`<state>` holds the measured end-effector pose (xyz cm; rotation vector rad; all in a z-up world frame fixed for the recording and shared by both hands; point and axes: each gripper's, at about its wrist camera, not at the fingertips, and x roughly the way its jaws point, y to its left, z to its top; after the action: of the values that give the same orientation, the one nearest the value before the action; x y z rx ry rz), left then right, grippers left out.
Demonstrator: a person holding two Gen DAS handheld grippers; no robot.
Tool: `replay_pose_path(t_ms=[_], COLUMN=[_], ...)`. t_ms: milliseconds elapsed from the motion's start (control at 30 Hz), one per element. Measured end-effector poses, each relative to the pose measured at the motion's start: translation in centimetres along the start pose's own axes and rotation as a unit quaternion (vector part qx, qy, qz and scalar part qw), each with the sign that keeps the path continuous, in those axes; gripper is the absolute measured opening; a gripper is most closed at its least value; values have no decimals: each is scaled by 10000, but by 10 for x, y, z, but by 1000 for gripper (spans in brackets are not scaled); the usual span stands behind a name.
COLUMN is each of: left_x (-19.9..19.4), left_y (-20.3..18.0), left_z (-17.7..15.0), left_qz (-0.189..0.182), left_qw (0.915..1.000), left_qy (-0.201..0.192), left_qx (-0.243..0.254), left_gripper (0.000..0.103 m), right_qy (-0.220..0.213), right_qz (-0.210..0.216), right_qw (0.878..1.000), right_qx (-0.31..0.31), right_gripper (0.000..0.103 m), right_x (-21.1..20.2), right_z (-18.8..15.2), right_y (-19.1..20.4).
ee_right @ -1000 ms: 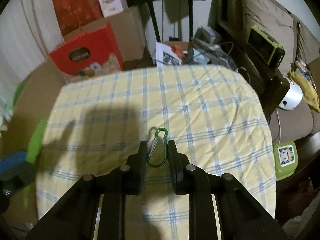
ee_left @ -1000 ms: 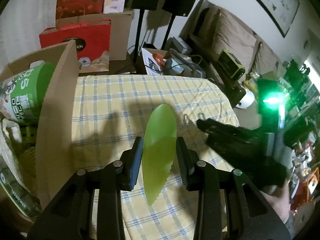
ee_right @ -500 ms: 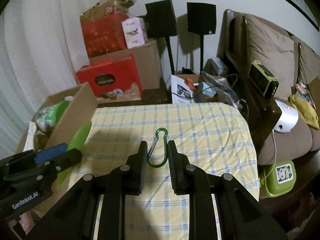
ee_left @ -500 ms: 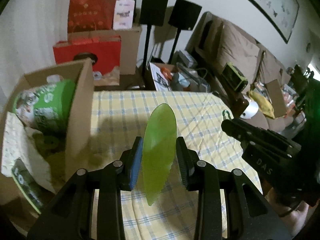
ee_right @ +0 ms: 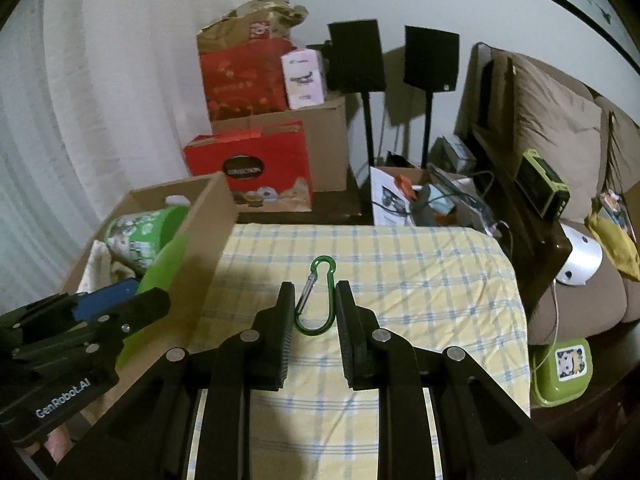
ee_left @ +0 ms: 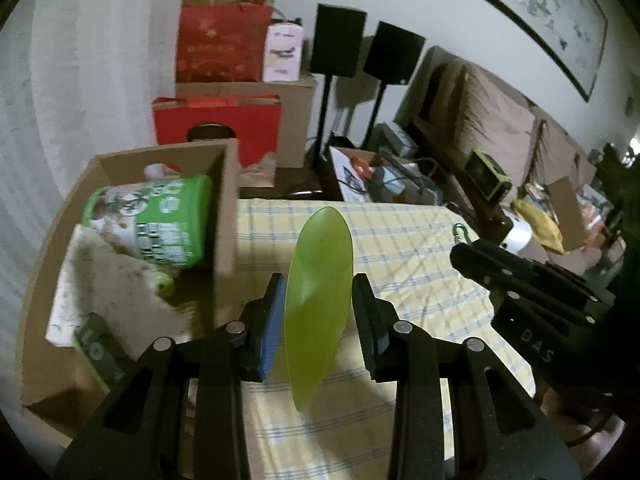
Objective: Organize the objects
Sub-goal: 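Carry the scraper and carabiner over the cardboard box with both tools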
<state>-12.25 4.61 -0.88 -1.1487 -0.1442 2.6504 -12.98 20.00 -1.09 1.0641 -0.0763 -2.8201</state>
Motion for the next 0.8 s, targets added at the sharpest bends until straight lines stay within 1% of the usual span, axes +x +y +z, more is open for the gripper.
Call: replay_pose_path(t_ms=[433, 800], left_x=[-30, -44], left_y=[50, 96], left_z=[0, -8], left_qz=[421, 649], left_qw=[9987, 9965], left_qy=[-179, -161], left_qx=[-246, -496], left_gripper=[31, 31], right_qy=[-83, 12], right_qz=[289, 646], right_qw=[9991, 9965], right_qx=[-298, -537], right_gripper=[19, 19], right_x=[-5, 0], right_z=[9, 10], right_y=[59, 105])
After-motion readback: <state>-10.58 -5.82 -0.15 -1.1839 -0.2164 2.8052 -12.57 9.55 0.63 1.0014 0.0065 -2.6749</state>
